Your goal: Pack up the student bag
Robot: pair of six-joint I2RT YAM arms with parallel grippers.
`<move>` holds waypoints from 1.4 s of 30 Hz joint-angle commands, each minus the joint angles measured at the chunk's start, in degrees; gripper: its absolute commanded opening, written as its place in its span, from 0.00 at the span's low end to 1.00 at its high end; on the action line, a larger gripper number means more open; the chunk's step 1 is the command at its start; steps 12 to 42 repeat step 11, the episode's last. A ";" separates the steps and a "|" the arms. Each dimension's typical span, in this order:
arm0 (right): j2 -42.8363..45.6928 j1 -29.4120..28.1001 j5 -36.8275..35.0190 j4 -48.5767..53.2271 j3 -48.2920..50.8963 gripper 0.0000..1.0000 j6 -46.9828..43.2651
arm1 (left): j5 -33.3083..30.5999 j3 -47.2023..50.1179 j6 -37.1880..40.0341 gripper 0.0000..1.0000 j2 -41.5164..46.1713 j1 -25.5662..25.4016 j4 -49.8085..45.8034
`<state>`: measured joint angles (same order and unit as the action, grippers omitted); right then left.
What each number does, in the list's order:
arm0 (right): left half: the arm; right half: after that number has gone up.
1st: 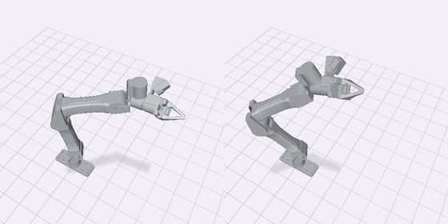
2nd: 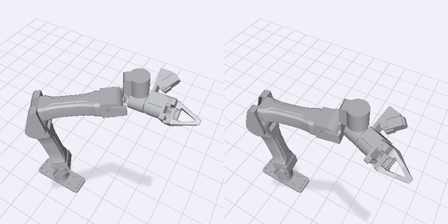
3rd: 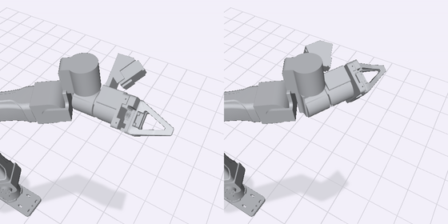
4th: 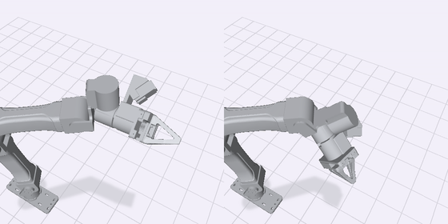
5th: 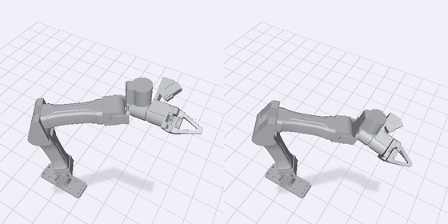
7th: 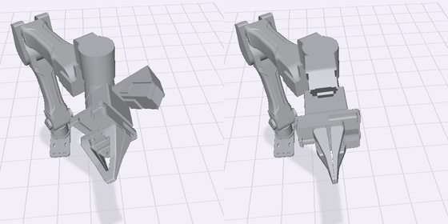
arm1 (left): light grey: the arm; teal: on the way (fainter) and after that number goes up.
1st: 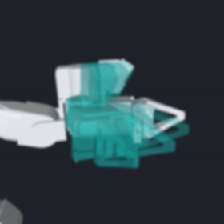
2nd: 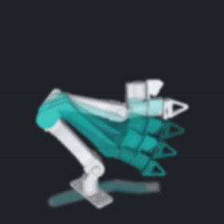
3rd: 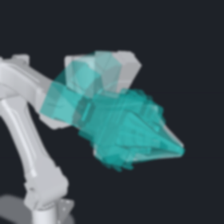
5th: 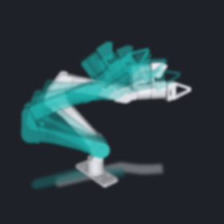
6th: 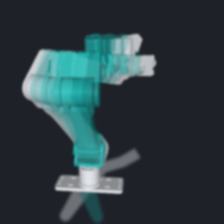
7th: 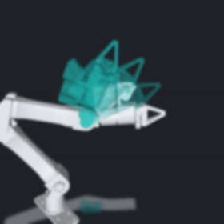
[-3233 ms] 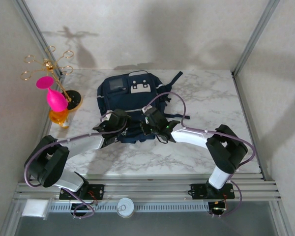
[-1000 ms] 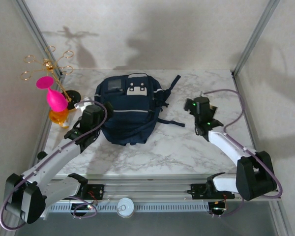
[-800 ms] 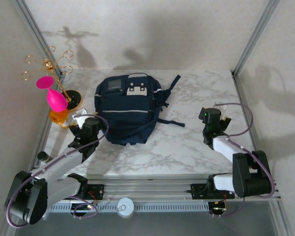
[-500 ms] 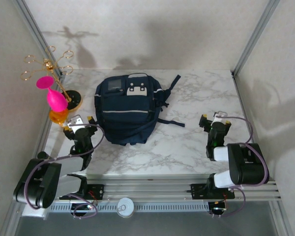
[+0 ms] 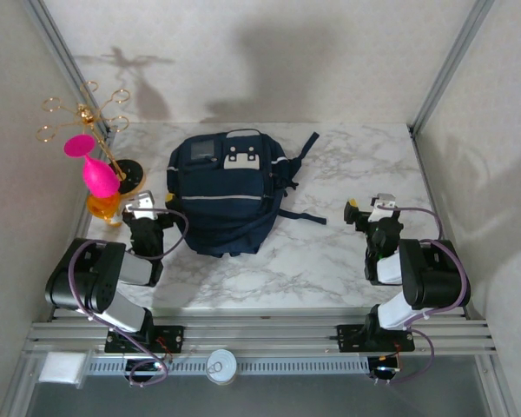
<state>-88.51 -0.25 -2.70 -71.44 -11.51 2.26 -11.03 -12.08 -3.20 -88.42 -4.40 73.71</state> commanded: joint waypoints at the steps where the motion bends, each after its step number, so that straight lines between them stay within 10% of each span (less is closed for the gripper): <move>1: -0.13 0.17 1.01 -2.98 -0.80 0.99 -0.77 | 1.44 -0.57 -0.67 0.99 -0.07 0.36 1.55; 42: -0.08 0.15 1.12 -2.96 -0.81 0.99 -0.77 | 1.48 -0.61 -0.67 0.99 0.14 0.36 1.08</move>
